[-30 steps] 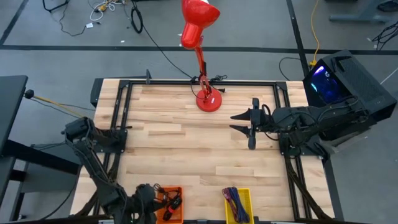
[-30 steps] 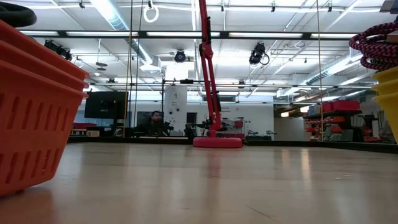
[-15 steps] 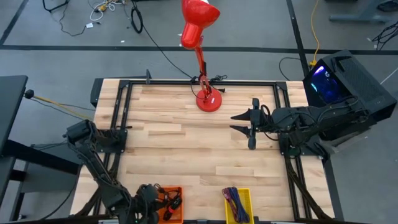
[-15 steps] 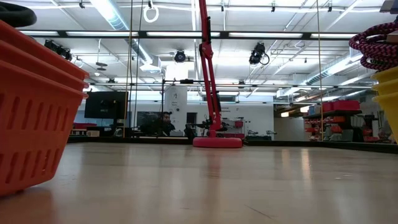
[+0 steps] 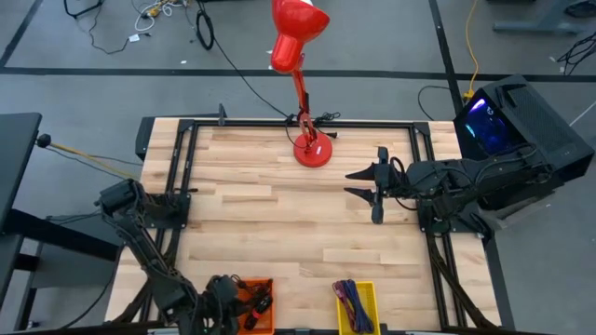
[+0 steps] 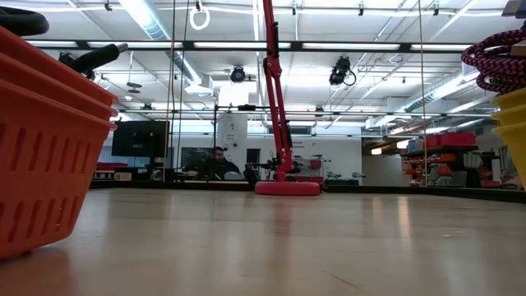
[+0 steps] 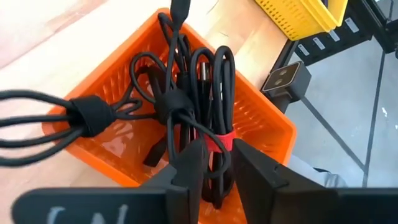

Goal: Pick & Place USB Port
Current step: Return to Home Position

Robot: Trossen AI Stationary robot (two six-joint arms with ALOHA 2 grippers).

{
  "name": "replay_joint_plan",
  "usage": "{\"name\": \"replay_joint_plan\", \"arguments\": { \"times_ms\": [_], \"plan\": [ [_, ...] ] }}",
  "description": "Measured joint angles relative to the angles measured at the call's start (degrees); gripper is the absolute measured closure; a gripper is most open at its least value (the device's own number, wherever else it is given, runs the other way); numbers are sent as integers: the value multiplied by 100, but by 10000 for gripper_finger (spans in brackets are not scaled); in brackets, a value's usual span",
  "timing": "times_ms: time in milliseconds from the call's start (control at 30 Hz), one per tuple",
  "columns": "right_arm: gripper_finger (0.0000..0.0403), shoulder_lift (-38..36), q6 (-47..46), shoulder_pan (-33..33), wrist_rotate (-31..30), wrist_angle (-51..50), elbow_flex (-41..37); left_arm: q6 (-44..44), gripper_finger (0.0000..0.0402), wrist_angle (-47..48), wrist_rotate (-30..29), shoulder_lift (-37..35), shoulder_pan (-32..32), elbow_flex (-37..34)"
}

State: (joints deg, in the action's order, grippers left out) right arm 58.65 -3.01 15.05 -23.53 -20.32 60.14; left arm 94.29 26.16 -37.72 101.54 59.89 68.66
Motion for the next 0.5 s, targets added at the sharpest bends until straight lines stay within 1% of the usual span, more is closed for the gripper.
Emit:
{"name": "replay_joint_plan", "arguments": {
  "times_ms": [200, 300, 400, 500],
  "plan": [
    [253, 0, 2, 0, 0, 2, 0, -541, 293, 7, -176, -7, -82, -2],
    [253, 0, 4, 0, 0, 2, 0, -1083, 292, 13, -400, -80, -161, -4],
    [253, 15, 30, 0, -2, 38, 0, -2082, 292, 42, -822, -193, -254, -6],
    [253, 26, 94, 0, -1, 106, 0, -3366, 292, 45, -1392, -375, -408, -6]
  ]
}}
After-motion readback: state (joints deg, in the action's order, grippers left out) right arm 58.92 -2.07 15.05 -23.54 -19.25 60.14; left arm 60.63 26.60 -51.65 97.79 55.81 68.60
